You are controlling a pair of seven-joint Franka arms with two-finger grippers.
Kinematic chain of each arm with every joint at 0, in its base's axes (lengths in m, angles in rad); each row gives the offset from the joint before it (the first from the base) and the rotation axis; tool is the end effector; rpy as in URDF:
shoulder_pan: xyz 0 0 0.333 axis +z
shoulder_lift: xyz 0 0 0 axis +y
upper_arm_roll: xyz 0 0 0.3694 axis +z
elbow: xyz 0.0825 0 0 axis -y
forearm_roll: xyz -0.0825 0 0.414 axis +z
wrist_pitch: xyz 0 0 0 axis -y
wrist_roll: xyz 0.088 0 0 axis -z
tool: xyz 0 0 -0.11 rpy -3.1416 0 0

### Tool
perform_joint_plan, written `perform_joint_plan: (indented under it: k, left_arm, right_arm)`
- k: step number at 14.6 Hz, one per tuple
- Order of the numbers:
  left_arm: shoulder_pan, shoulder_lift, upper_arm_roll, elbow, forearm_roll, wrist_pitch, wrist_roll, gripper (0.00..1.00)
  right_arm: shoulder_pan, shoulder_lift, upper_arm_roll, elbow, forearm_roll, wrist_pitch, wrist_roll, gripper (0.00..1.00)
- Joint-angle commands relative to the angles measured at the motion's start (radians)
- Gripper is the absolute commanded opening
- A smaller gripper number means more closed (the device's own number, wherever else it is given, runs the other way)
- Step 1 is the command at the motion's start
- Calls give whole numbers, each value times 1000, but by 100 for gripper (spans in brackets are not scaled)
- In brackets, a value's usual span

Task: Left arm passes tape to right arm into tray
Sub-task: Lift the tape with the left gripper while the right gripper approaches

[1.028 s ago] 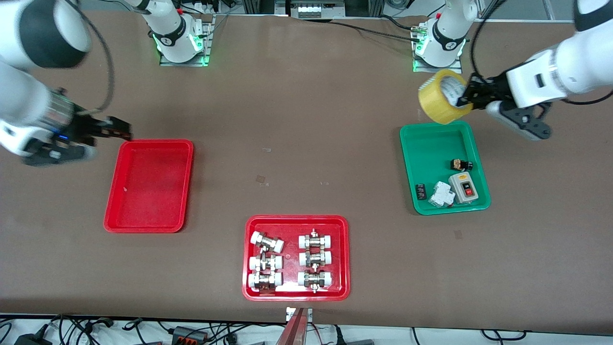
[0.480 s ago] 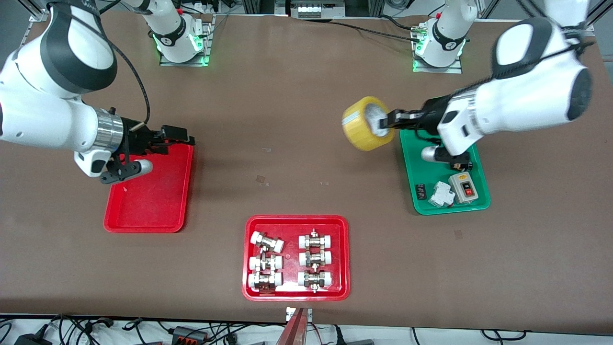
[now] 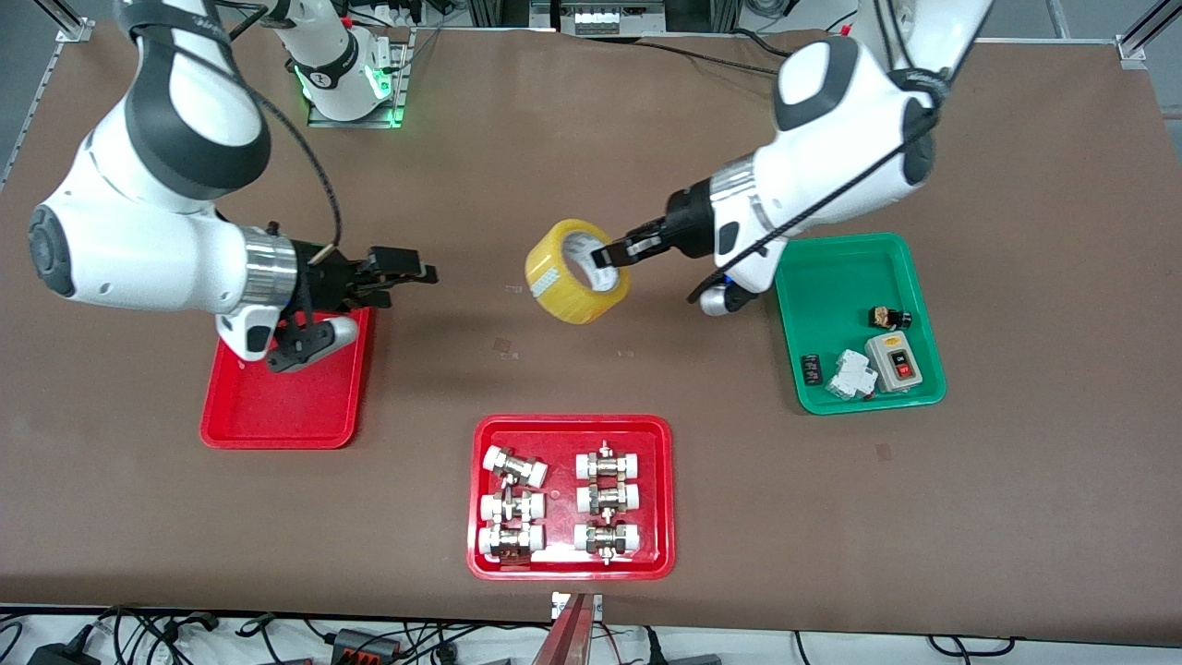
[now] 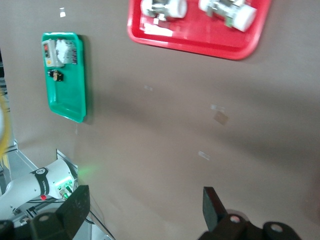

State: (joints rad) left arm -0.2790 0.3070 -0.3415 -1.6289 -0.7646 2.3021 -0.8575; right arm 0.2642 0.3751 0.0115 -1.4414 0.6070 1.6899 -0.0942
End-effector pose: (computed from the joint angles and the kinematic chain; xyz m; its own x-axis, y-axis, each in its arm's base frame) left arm 0.6003 -0.4100 0.5370 0.7775 0.4435 -0.4459 0.6281 -0.5124 0.5856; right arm 0.6696 0.2466 0.5229 0.9554 0.2800 -0.0941 0.1795 -0.8032 -0.5681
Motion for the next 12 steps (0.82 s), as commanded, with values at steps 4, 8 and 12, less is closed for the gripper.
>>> perform_joint_plan:
  k: [4, 8, 12]
  left_arm:
    - [-112, 29, 4, -136, -22, 410, 82, 3]
    - [-117, 17, 3, -160, -24, 431, 132, 2]
    - [-132, 20, 3, -170, -25, 459, 124, 2]
  right_arm:
    - [72, 18, -2, 62, 92, 62, -1, 100]
    - [73, 24, -2, 75, 120, 120, -33, 100]
    - [102, 79, -1, 114, 122, 186, -127, 100]
